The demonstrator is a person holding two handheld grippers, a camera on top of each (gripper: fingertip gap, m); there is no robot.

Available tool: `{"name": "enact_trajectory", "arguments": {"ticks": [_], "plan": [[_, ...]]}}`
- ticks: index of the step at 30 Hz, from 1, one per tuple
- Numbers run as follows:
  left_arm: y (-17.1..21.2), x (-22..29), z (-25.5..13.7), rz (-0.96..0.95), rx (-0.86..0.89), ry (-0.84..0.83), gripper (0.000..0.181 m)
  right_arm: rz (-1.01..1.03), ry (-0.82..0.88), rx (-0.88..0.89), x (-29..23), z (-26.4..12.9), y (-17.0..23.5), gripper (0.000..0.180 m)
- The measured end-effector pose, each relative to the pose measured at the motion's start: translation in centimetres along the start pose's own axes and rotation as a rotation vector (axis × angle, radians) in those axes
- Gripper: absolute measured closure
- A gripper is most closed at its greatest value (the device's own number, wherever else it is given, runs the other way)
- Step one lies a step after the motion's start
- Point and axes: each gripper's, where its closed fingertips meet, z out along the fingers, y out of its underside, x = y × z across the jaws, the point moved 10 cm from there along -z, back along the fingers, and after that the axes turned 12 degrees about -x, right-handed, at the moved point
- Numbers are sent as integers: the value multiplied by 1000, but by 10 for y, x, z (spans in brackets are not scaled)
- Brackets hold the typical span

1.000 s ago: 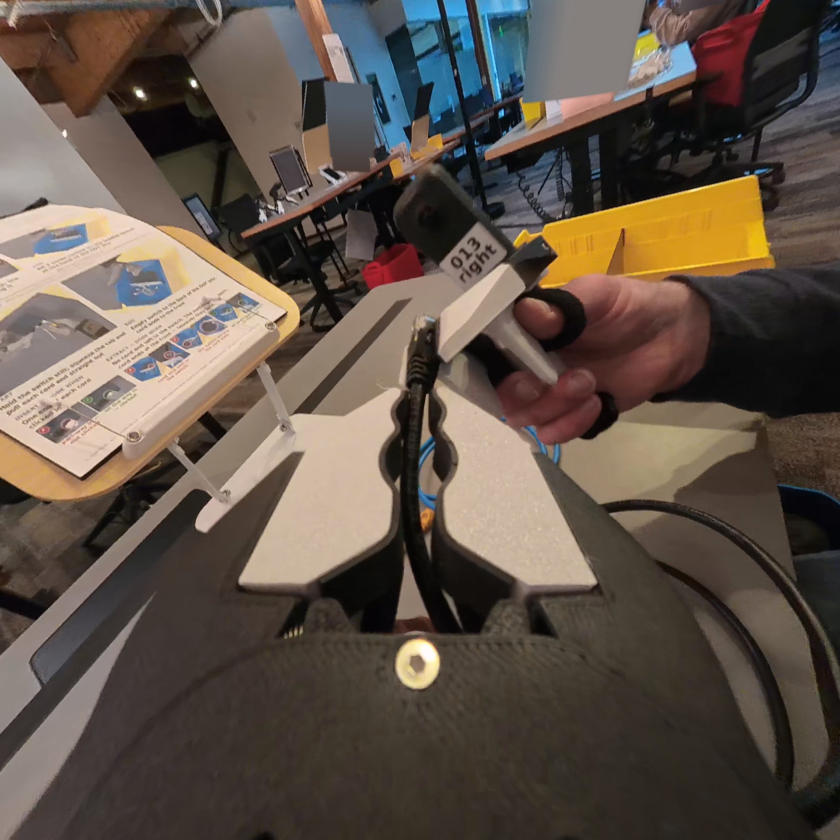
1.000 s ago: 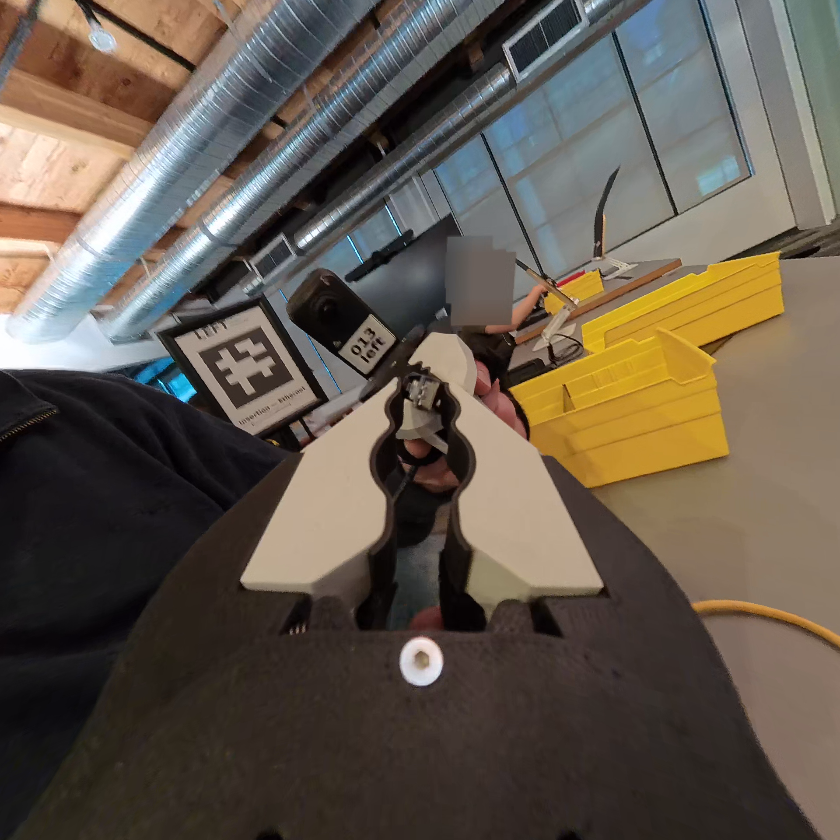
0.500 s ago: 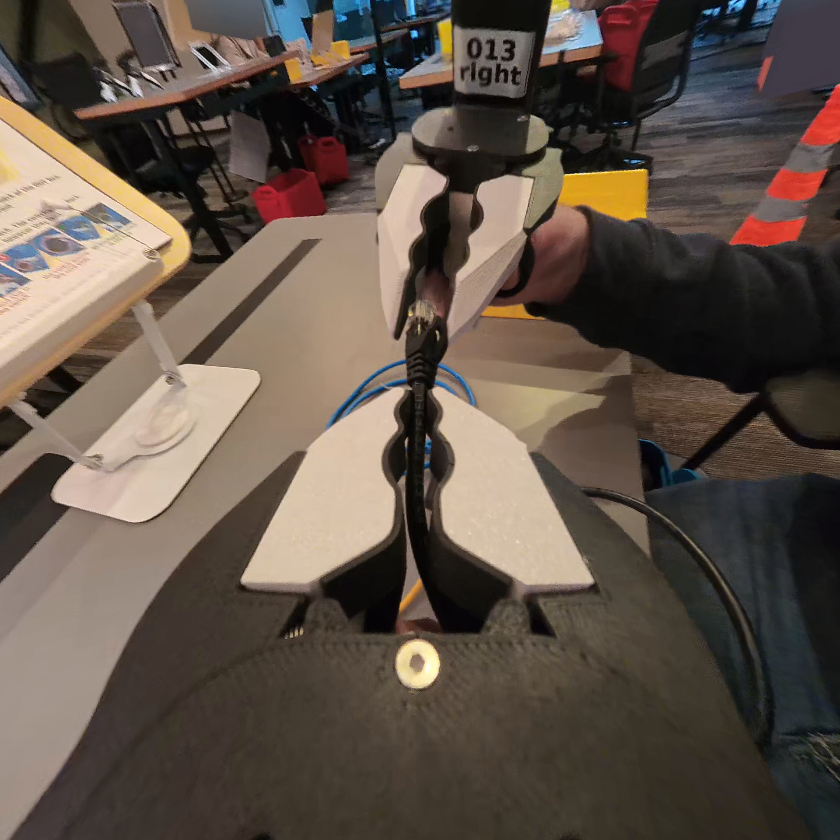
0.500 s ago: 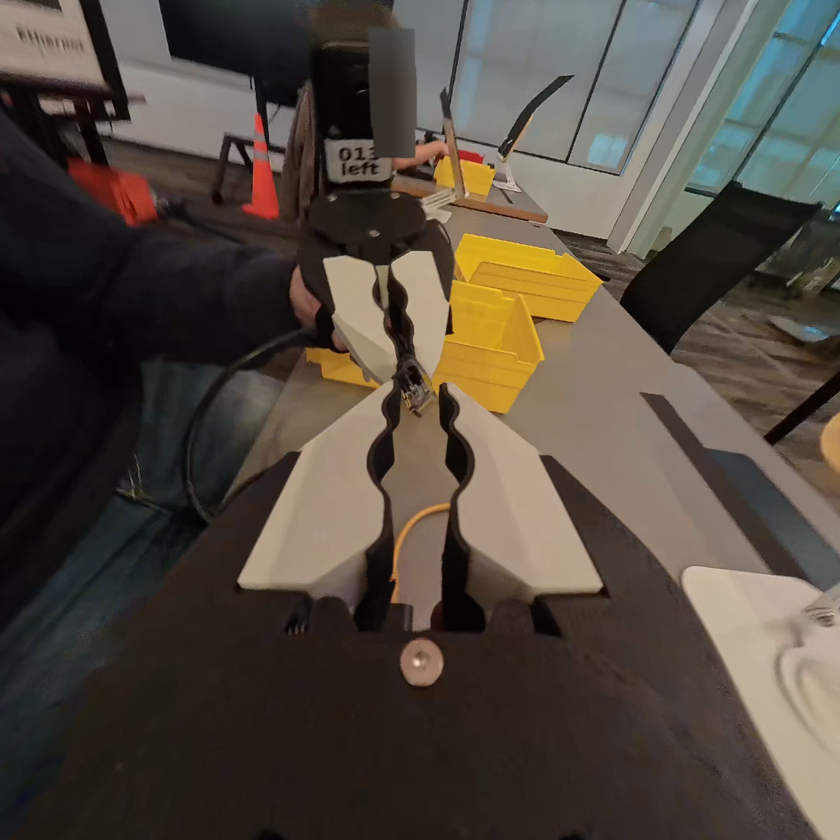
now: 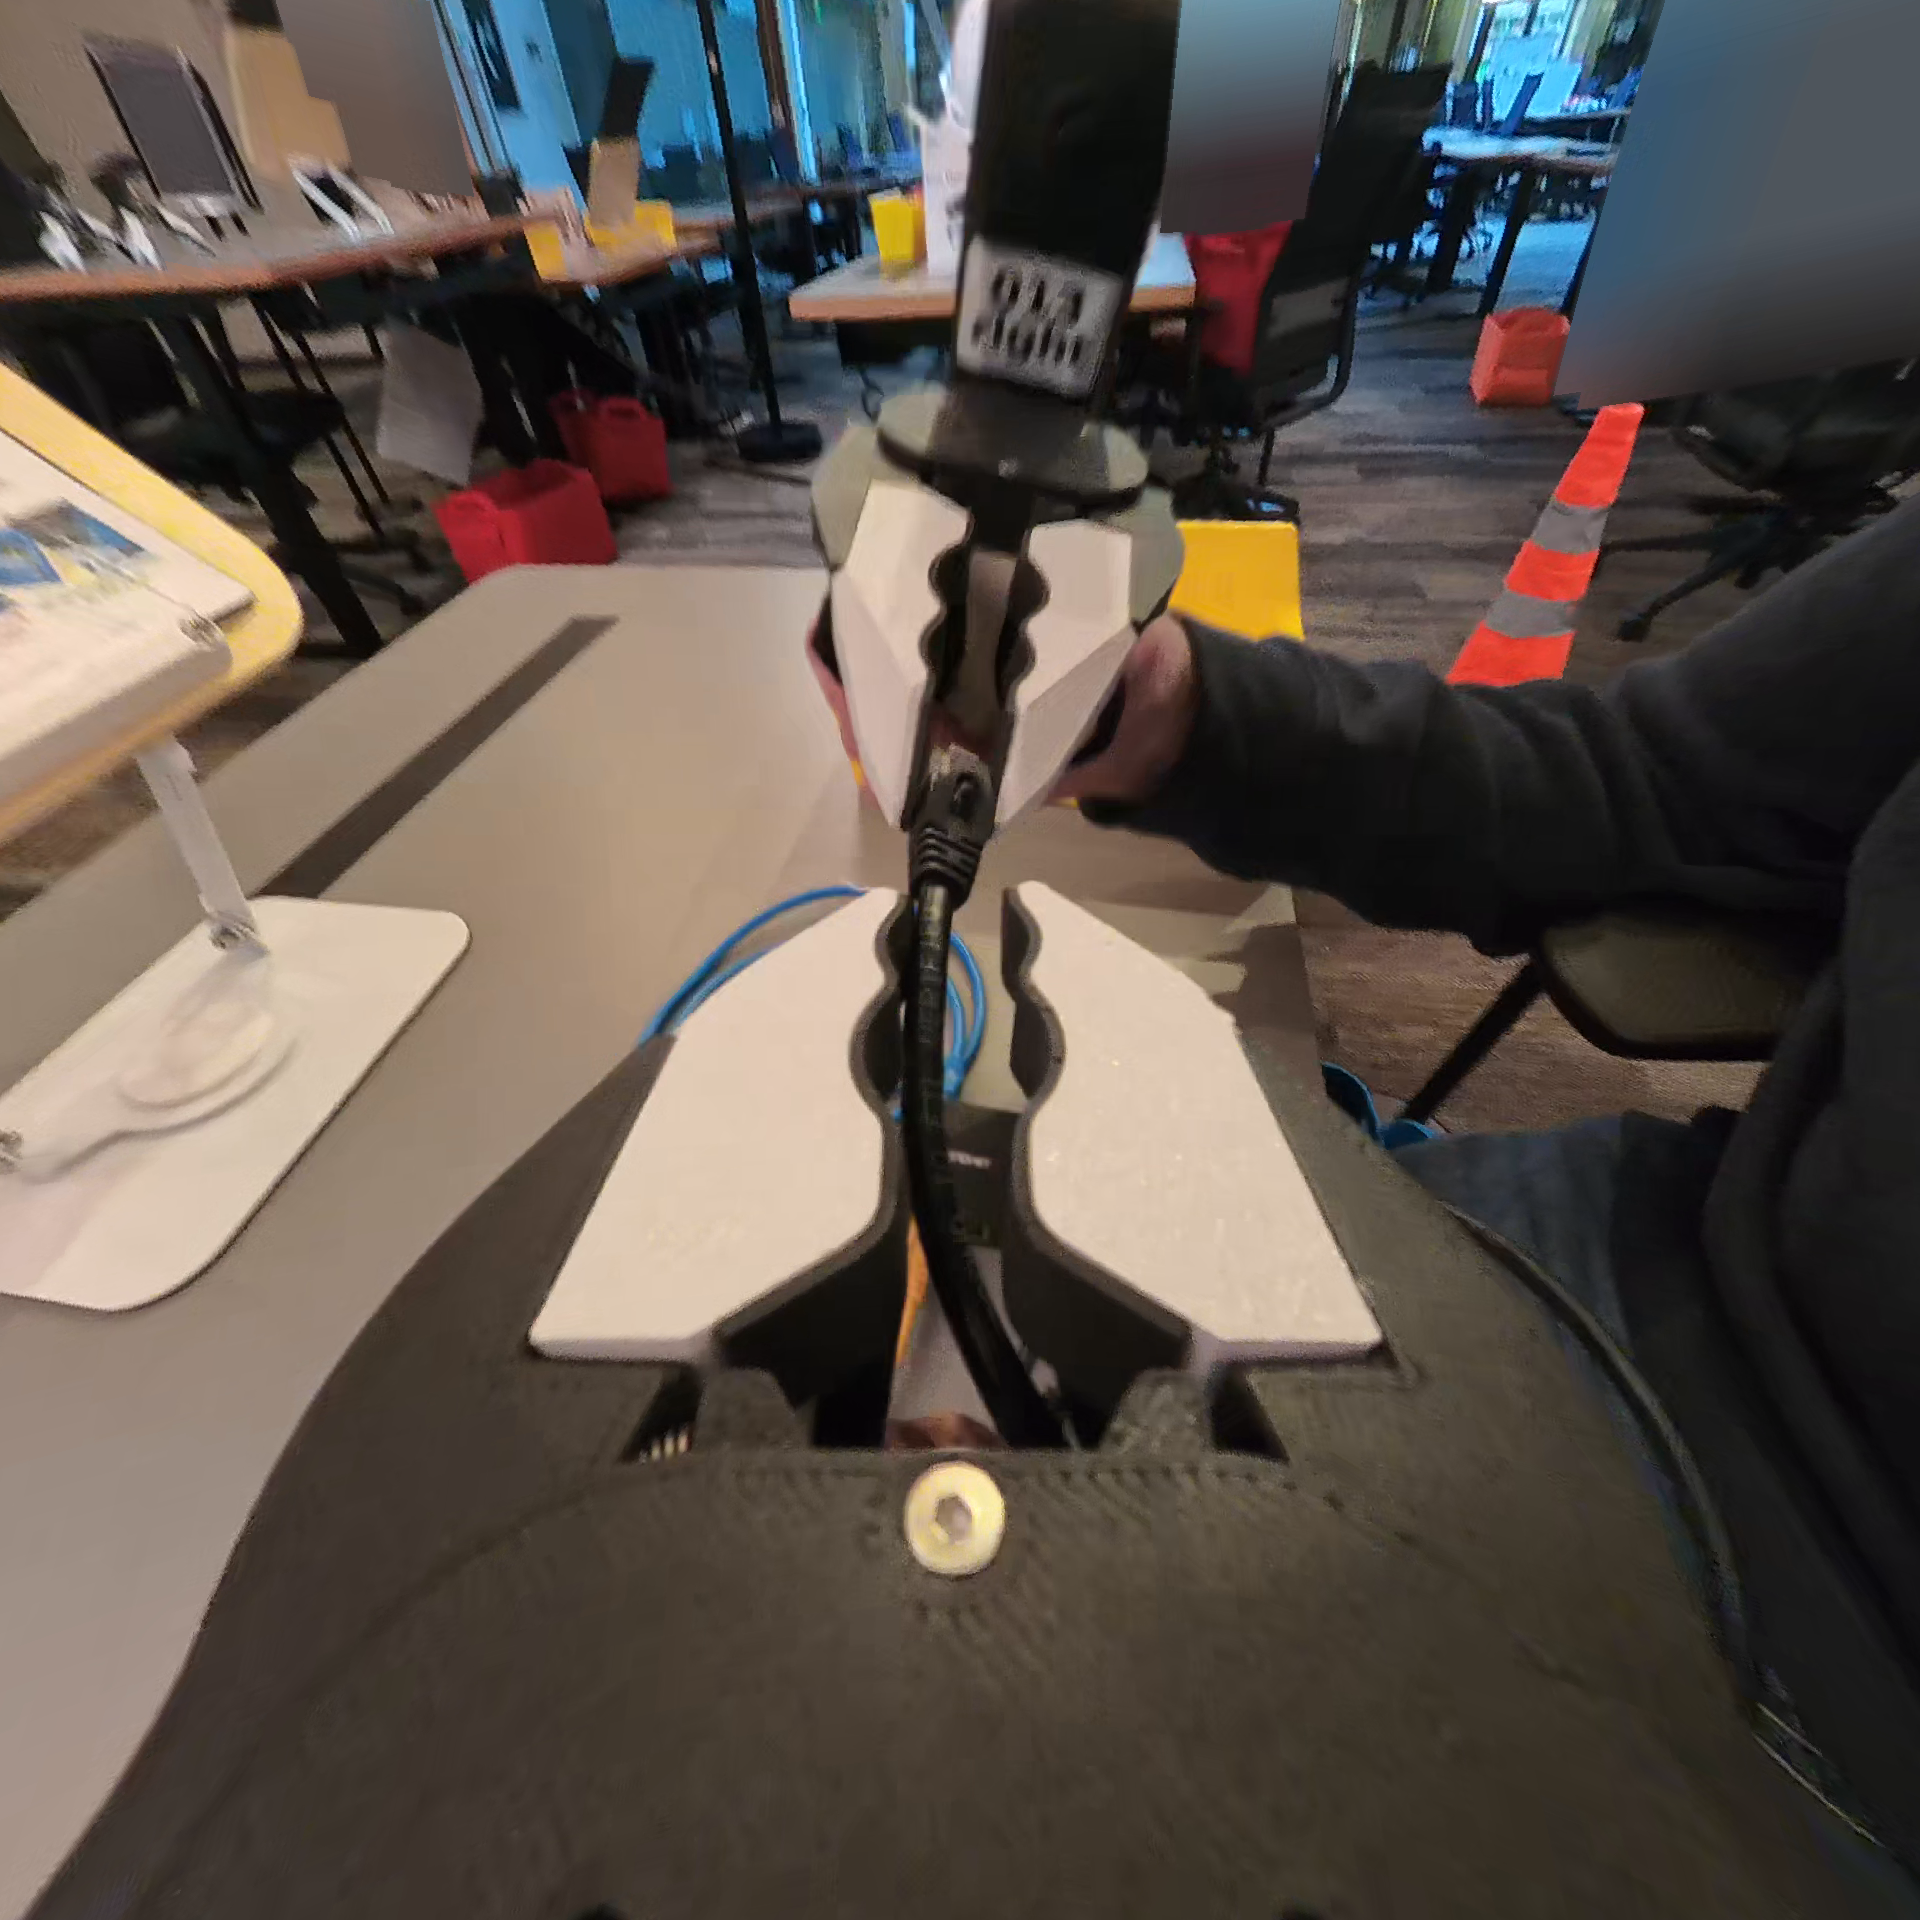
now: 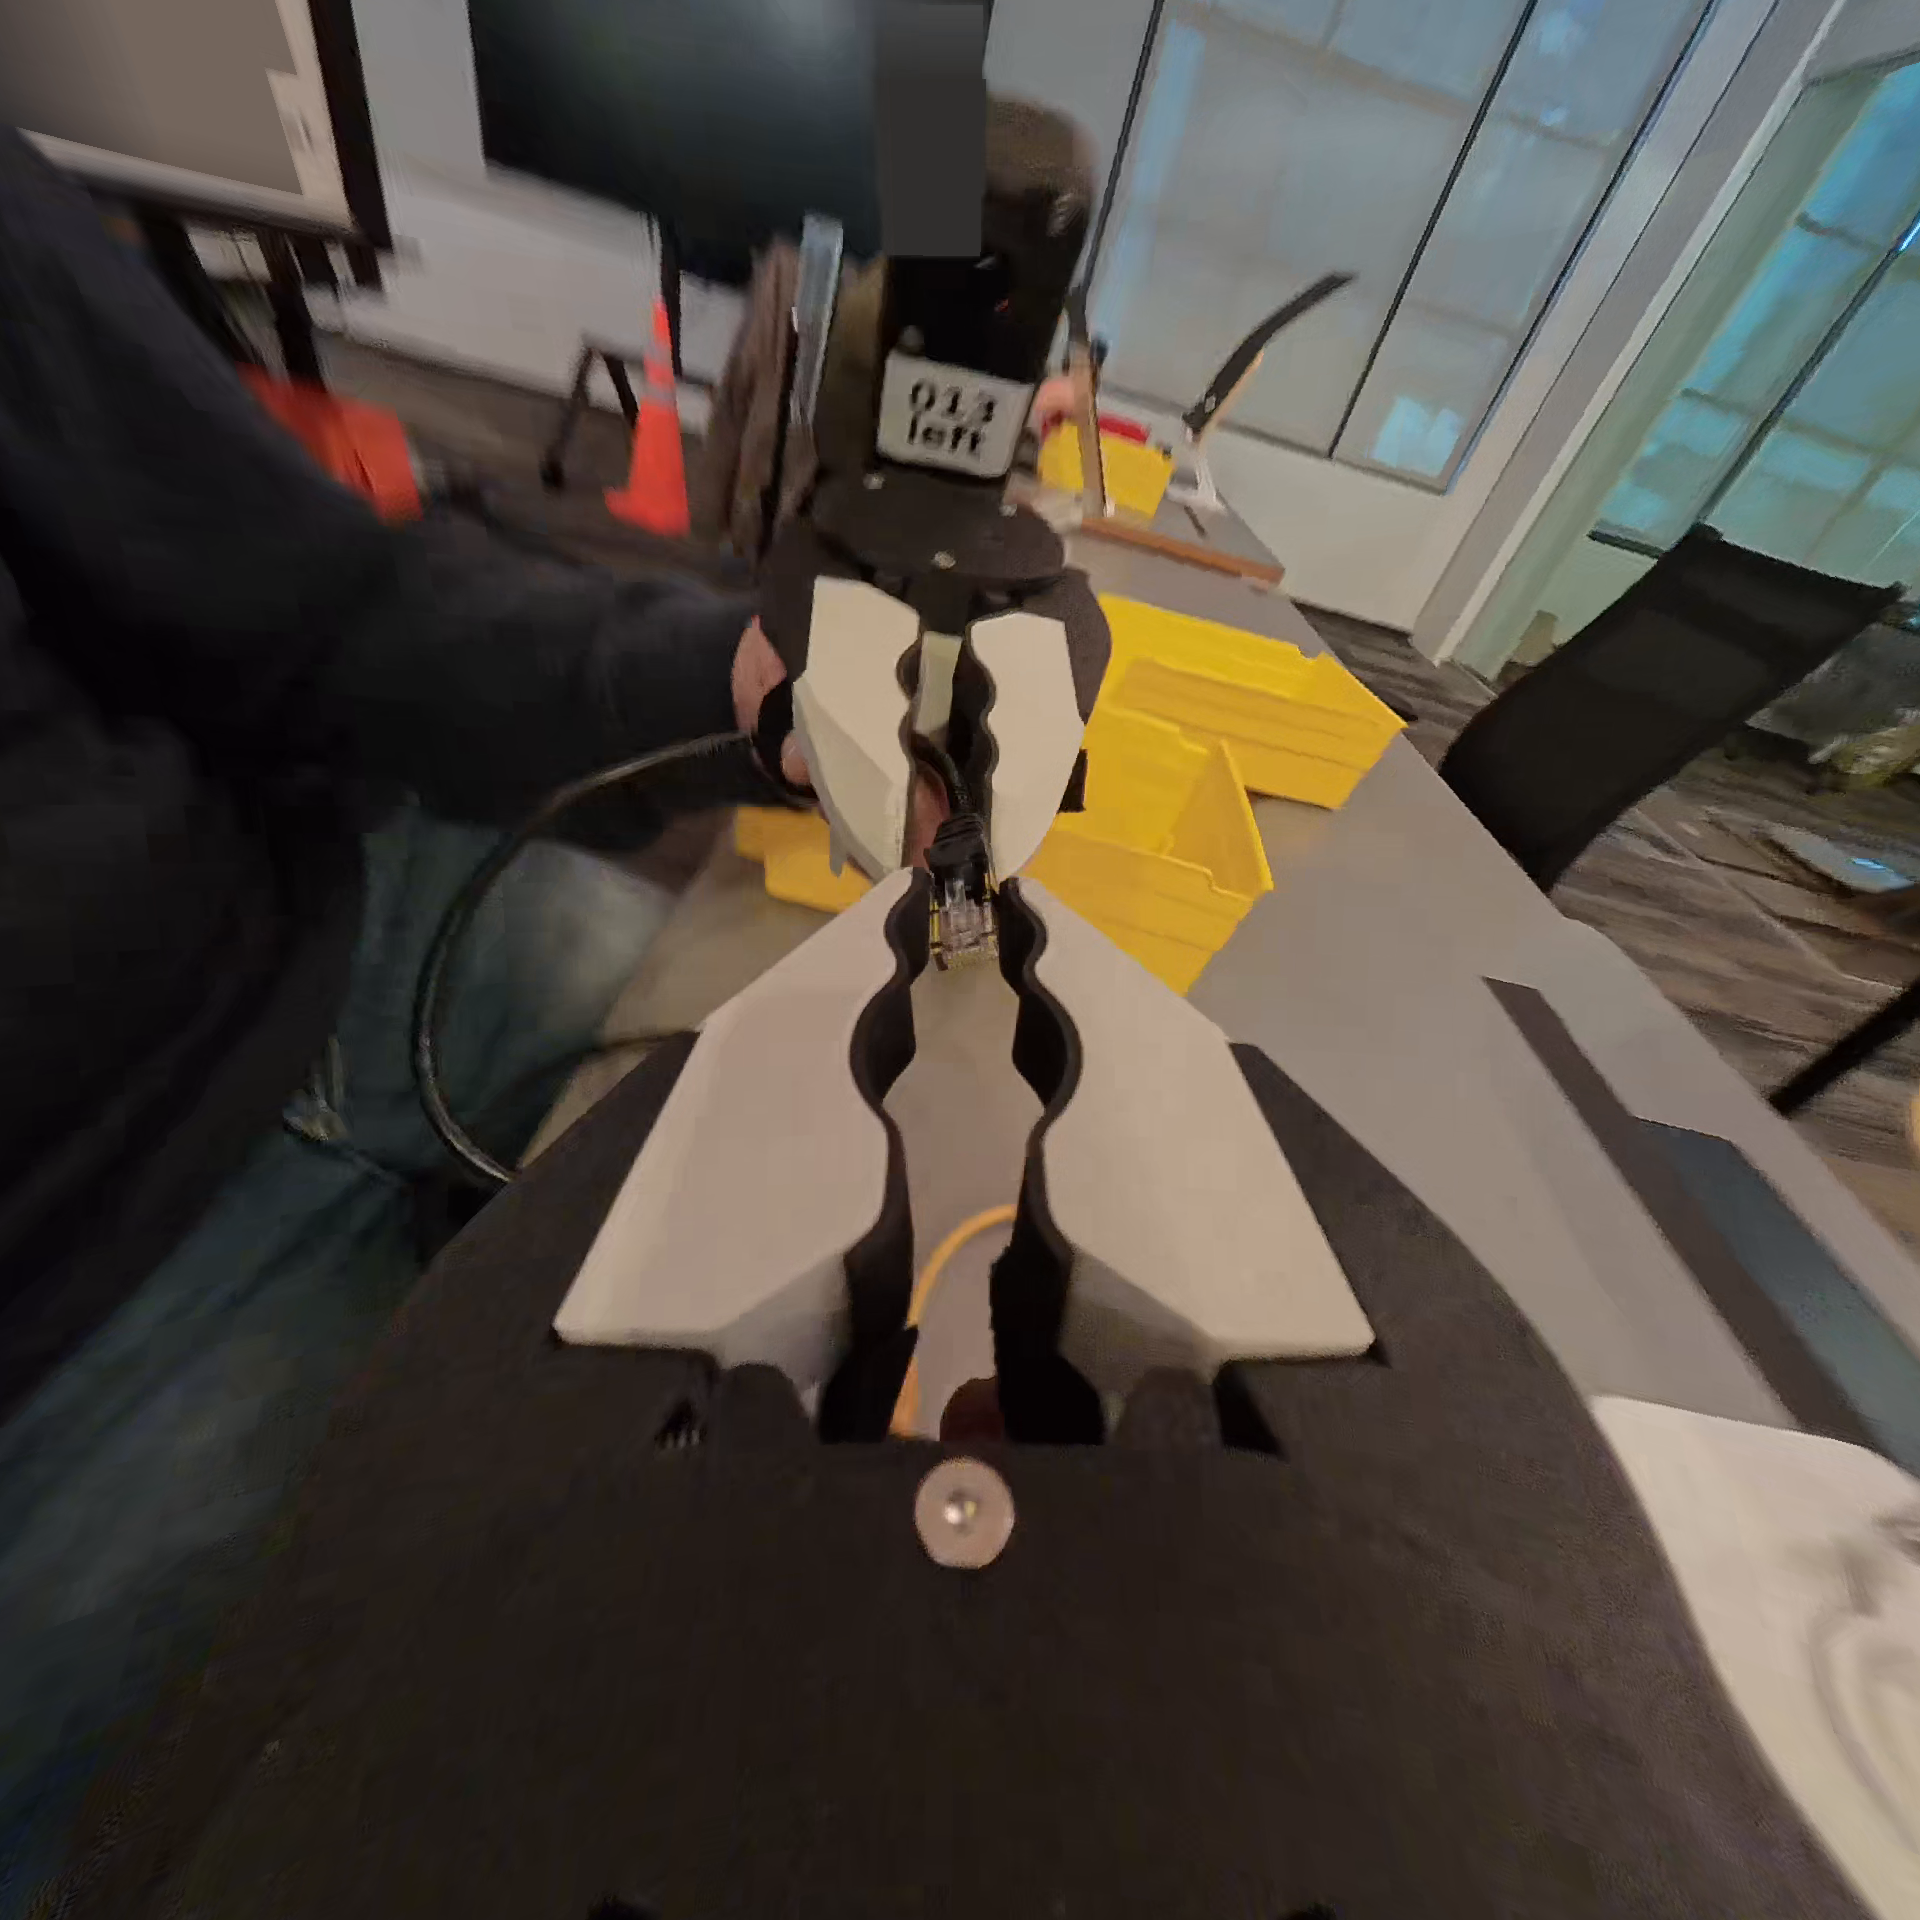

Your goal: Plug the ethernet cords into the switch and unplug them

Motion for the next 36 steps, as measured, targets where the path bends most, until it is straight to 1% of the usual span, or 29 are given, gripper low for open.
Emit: {"name": "enact_trajectory", "arguments": {"ticks": [5, 8, 11, 15, 18, 21, 26, 27, 28, 33, 36], "plan": [[-6, 1, 3, -12, 93, -59, 160, 227, -83, 282, 7, 3, 20, 168], [-5, 1, 6, -5, 118, -139, 160, 319, -125, 375, 9, 7, 29, 168], [-1, 2, 10, -5, 155, -162, 160, 396, -169, 429, 9, 10, 34, 169], [-1, 7, 10, 76, 183, -208, 162, 485, -220, 470, 10, 13, 42, 169], [0, 8, 11, 151, 119, -224, 163, 546, -258, 451, 12, 14, 48, 169], [-1, 10, 10, 214, 59, -235, 161, 551, -289, 454, 10, 15, 48, 169], [6, 6, 11, 199, 54, -165, 160, 535, -327, 469, 8, 17, 44, 170], [6, 7, 11, 202, 59, -165, 162, 541, -331, 464, 8, 17, 45, 170], [6, 7, 10, 207, 63, -178, 169, 546, -330, 463, 9, 17, 46, 170], [5, 10, 12, 202, 48, -211, 169, 562, -335, 476, 9, 17, 50, 170], [5, 12, 13, 202, 75, -226, 169, 571, -348, 488, 9, 17, 50, 170]]}}
